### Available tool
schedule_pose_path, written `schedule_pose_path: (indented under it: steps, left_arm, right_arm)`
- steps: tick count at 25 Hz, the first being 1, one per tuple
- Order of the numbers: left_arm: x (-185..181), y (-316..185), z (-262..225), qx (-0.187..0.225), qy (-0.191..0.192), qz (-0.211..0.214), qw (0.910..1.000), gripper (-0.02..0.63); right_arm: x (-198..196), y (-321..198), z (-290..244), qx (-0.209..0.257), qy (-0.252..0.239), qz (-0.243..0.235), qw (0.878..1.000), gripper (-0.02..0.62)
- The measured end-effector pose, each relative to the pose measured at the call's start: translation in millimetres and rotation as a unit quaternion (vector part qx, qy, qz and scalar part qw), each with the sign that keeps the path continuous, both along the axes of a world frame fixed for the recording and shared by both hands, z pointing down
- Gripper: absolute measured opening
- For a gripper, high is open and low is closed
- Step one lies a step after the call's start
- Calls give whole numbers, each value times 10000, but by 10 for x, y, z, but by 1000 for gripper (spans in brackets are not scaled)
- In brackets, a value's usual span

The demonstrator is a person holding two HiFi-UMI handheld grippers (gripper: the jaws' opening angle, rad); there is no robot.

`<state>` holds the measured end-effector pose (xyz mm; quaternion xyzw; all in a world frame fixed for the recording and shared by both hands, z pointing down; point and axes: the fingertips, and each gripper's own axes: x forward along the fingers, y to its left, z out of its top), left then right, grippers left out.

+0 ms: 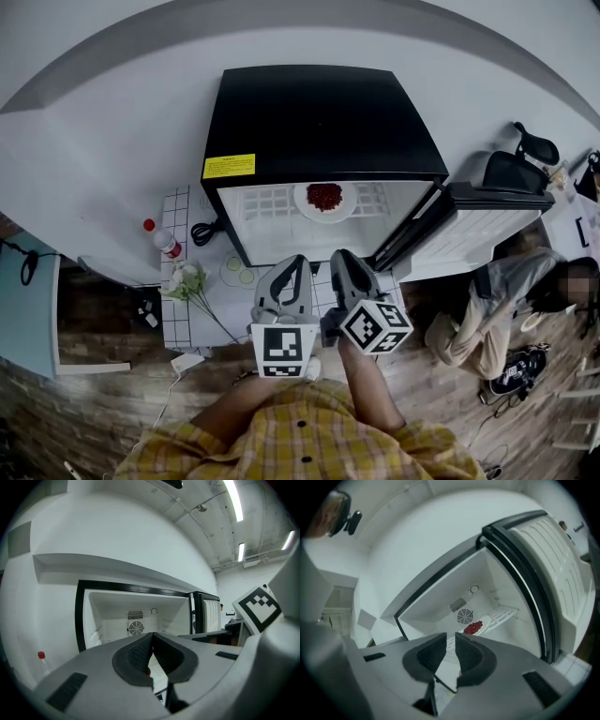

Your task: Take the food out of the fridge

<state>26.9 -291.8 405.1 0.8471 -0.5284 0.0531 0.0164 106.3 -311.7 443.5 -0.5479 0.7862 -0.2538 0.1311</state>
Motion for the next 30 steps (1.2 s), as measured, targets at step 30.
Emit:
schedule_pose_path:
  steps: [30]
  left_arm:
    - [-33,-299,166,38,-418,-77,9991,8]
  right_arm:
    - [195,-897,801,-1496,-4641,655,8706,171]
